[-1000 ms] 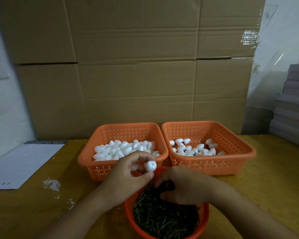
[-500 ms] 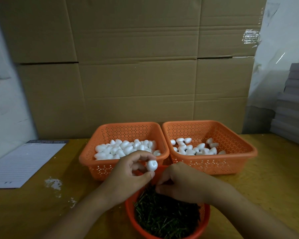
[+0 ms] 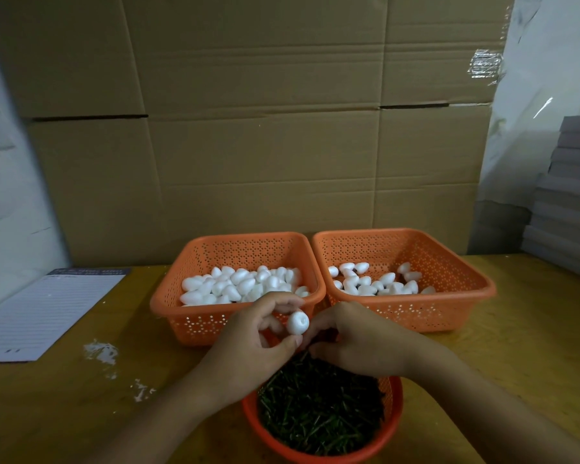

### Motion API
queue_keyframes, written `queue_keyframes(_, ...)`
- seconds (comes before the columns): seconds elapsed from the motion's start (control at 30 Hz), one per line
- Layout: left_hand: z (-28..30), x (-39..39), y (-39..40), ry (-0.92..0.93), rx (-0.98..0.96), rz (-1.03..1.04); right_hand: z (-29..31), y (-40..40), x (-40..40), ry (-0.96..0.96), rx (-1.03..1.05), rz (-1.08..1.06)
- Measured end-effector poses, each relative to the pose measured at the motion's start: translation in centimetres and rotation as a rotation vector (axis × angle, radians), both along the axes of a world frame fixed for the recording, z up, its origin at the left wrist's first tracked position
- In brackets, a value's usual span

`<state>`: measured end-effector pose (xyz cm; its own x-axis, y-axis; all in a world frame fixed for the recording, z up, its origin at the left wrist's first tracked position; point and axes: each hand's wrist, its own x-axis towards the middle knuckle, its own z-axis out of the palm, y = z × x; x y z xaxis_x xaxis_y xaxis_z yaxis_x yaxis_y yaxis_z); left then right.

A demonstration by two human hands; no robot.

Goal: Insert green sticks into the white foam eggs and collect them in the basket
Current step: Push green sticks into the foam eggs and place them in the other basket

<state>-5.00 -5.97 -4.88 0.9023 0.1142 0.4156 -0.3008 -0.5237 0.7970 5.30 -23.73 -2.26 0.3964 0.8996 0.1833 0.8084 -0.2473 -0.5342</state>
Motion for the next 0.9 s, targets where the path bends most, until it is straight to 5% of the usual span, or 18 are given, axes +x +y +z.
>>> queue_keyframes(0.3, -0.3, 0.2, 0.2, -0.05, 0.054, 0.073, -0.5, -0.5, 1.1, 0.111, 0.01, 0.007)
queue_keyframes(0.9, -0.5, 0.1, 0.4, 0.019, 0.05, 0.071, -1.4, -0.7, -0.4, -0.088, 0.112, -0.065)
